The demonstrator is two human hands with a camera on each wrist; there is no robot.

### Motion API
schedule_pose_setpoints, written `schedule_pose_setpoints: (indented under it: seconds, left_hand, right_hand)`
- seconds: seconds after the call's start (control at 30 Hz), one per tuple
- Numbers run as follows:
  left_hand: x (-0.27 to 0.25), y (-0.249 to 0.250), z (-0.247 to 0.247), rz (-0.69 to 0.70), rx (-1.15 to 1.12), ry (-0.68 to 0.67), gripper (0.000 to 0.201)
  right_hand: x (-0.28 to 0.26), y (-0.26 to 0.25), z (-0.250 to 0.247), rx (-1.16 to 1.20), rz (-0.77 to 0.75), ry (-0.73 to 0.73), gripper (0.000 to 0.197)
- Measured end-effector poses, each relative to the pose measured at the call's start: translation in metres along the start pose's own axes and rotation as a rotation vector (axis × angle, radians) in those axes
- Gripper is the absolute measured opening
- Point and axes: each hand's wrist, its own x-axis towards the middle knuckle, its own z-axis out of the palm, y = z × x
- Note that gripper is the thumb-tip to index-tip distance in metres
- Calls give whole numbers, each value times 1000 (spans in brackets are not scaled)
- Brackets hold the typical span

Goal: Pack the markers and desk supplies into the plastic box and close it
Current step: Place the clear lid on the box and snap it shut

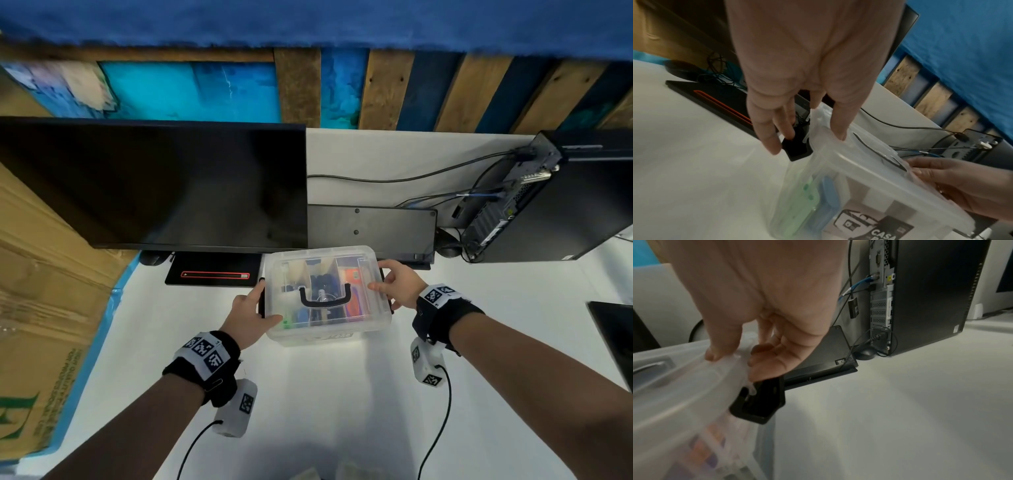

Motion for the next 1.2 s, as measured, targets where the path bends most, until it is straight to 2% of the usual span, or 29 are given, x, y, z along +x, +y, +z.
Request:
schedule_pose_setpoints:
  seconds: [0.13, 0.23, 0.3, 0.37, 0.47, 0.5, 0.57, 0.63, 0.77, 1.03, 1.2]
  left_hand:
    - [4, 5, -2, -101, -112, -40, 90]
    - [8, 6, -10, -284, -201, -146, 103]
    - [9, 4, -13, -364, -350, -224, 108]
    - [10, 4, -13, -388, -449, -221, 107]
    - [14, 6, -12, -357, -350, -112, 101]
    - [16, 6, -12, -325, -297, -80, 91]
    - [18, 8, -8, -223, -213, -19, 58]
    - [19, 12, 0, -149, -174, 36, 43]
    - [18, 18, 18, -96, -135, 57, 50]
    - [19, 17, 28, -50, -157, 150, 51]
    - [16, 22, 33, -28, -115, 209, 43]
  right_hand:
    - [1, 7, 1, -114, -41, 35, 53]
    - [3, 12, 2, -215, -52, 89, 61]
    - [3, 12, 2, -153, -49, 67, 67]
    - [2, 12, 3, -37, 11, -10, 74]
    - [3, 16, 3, 126, 108, -85, 81]
    - [4, 17, 2, 133, 113, -82, 82]
    - [5, 15, 1, 75, 89, -55, 85]
    - [4, 11, 1, -6, 54, -17, 83]
    - [-2, 6, 5, -24, 66, -60, 51]
    - [-7, -4, 22, 40, 177, -68, 48]
    - [0, -6, 35, -72, 202, 53, 54]
